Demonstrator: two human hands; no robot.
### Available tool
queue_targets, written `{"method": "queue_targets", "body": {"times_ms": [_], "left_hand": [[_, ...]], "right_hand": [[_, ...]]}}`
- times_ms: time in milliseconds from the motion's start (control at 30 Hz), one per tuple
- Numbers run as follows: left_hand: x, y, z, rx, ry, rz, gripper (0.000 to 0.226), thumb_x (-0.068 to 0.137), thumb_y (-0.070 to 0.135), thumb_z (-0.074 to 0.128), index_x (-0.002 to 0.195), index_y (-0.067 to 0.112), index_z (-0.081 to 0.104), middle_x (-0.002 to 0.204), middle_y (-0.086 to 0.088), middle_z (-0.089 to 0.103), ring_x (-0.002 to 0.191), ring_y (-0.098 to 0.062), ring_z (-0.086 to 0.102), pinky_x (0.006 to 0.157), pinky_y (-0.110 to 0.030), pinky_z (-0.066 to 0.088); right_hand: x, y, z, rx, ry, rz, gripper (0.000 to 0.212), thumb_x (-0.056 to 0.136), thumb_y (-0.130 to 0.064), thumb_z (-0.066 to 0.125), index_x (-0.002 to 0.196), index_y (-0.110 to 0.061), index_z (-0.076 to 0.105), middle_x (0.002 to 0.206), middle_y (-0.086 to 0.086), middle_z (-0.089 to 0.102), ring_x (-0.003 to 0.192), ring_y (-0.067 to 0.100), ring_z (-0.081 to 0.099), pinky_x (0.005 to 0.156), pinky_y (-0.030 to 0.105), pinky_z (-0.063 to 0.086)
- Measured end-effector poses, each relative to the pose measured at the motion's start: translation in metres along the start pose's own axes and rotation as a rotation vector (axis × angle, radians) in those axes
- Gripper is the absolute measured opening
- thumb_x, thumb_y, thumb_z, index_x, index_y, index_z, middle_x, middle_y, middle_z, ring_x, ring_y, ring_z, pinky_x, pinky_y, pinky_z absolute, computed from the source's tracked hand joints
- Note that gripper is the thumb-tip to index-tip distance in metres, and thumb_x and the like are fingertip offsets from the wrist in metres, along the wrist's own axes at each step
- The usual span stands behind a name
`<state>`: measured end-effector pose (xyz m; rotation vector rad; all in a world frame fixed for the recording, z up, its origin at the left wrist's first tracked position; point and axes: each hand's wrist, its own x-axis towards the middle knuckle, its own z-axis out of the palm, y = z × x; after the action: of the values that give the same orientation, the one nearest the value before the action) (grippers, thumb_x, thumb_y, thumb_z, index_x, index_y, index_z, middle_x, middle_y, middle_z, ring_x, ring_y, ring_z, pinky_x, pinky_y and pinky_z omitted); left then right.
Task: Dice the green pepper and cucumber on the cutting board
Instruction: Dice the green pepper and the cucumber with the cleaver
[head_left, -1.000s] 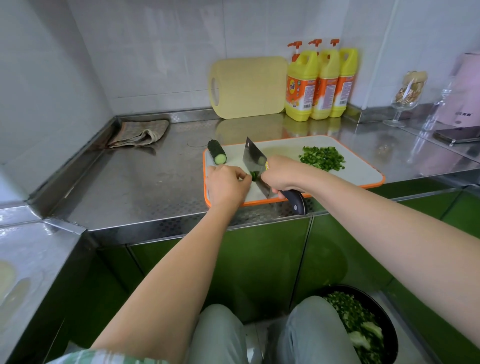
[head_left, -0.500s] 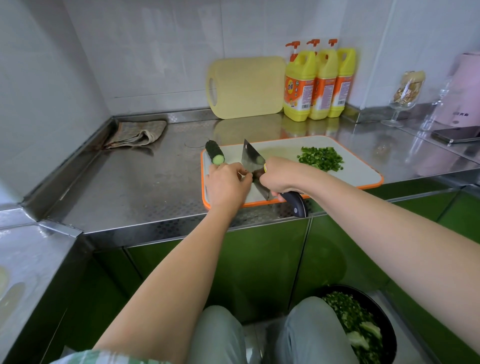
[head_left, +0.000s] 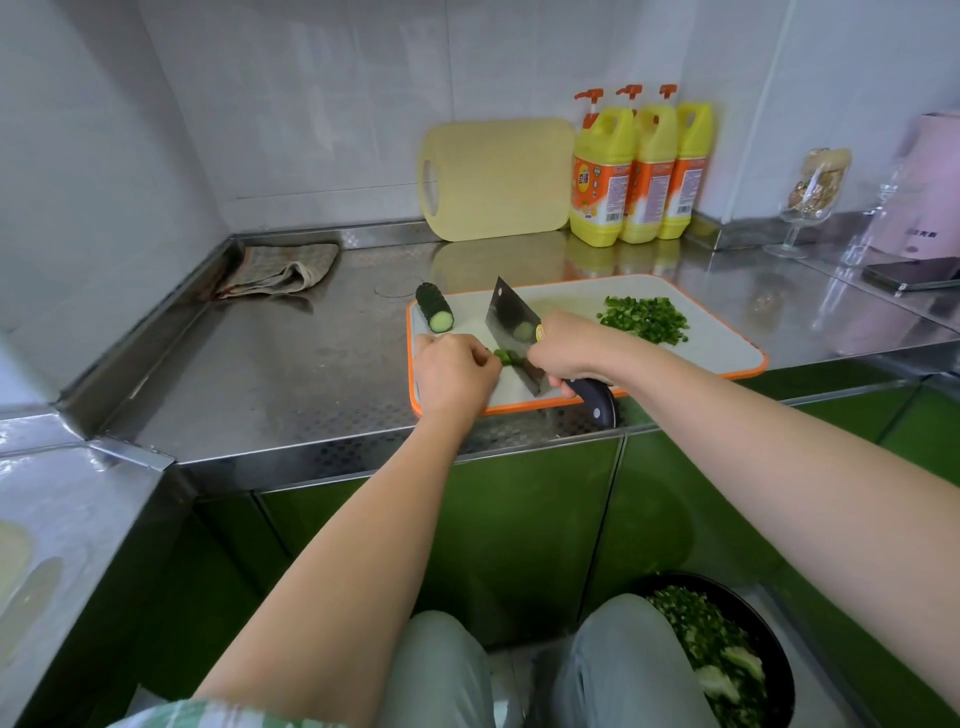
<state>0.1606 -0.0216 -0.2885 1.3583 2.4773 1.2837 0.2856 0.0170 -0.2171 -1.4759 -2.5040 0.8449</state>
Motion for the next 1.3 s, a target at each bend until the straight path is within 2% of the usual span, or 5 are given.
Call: {"method": "queue_targets", "body": {"times_ms": [267, 633, 767, 1033, 1300], "left_hand": [[0.000, -0.001, 0.002, 0.012, 0.000, 0.009, 0.011, 0.084, 0.024, 0.063, 0.082, 0.021, 0.073, 0.083, 0.006, 0.070, 0.109, -0.021, 0.042, 0.076, -0.022, 0.035], [0.003, -0.003, 0.004, 0.032, -0.014, 0.018, 0.011, 0.083, 0.026, 0.064, 0.082, 0.022, 0.074, 0.085, 0.004, 0.072, 0.108, -0.024, 0.043, 0.081, -0.029, 0.042], [0.005, -0.003, 0.005, 0.031, -0.027, 0.029, 0.009, 0.083, 0.028, 0.066, 0.087, 0.024, 0.074, 0.088, 0.003, 0.072, 0.110, -0.025, 0.044, 0.090, -0.037, 0.044], [0.007, -0.003, 0.006, 0.033, -0.038, 0.028, 0.011, 0.084, 0.027, 0.066, 0.085, 0.024, 0.076, 0.088, 0.001, 0.072, 0.110, -0.026, 0.043, 0.091, -0.037, 0.043], [0.009, -0.003, 0.006, -0.036, -0.083, -0.036, 0.010, 0.078, 0.025, 0.066, 0.074, 0.030, 0.073, 0.082, 0.008, 0.071, 0.109, -0.021, 0.048, 0.090, -0.039, 0.047]], "right_hand": [[-0.004, 0.009, -0.001, 0.111, 0.108, -0.065, 0.019, 0.089, -0.002, 0.037, 0.072, -0.008, 0.041, 0.063, 0.012, 0.056, 0.040, 0.021, 0.050, 0.039, 0.017, 0.039], [-0.011, -0.003, 0.010, -0.060, 0.059, -0.028, 0.014, 0.089, -0.003, 0.043, 0.096, 0.002, 0.054, 0.087, 0.022, 0.071, 0.061, 0.030, 0.061, 0.065, 0.031, 0.052], [-0.012, -0.003, 0.006, -0.052, 0.023, -0.022, 0.019, 0.091, -0.003, 0.042, 0.104, 0.005, 0.054, 0.086, 0.023, 0.070, 0.056, 0.029, 0.059, 0.060, 0.030, 0.050], [-0.006, -0.006, 0.001, -0.022, -0.007, -0.007, 0.021, 0.091, -0.001, 0.038, 0.076, 0.002, 0.052, 0.062, 0.016, 0.060, 0.040, 0.021, 0.050, 0.042, 0.019, 0.041], [0.009, -0.013, 0.008, -0.087, -0.021, -0.017, 0.017, 0.088, 0.003, 0.044, 0.075, 0.000, 0.053, 0.061, 0.012, 0.056, 0.047, 0.021, 0.050, 0.048, 0.023, 0.040]]}}
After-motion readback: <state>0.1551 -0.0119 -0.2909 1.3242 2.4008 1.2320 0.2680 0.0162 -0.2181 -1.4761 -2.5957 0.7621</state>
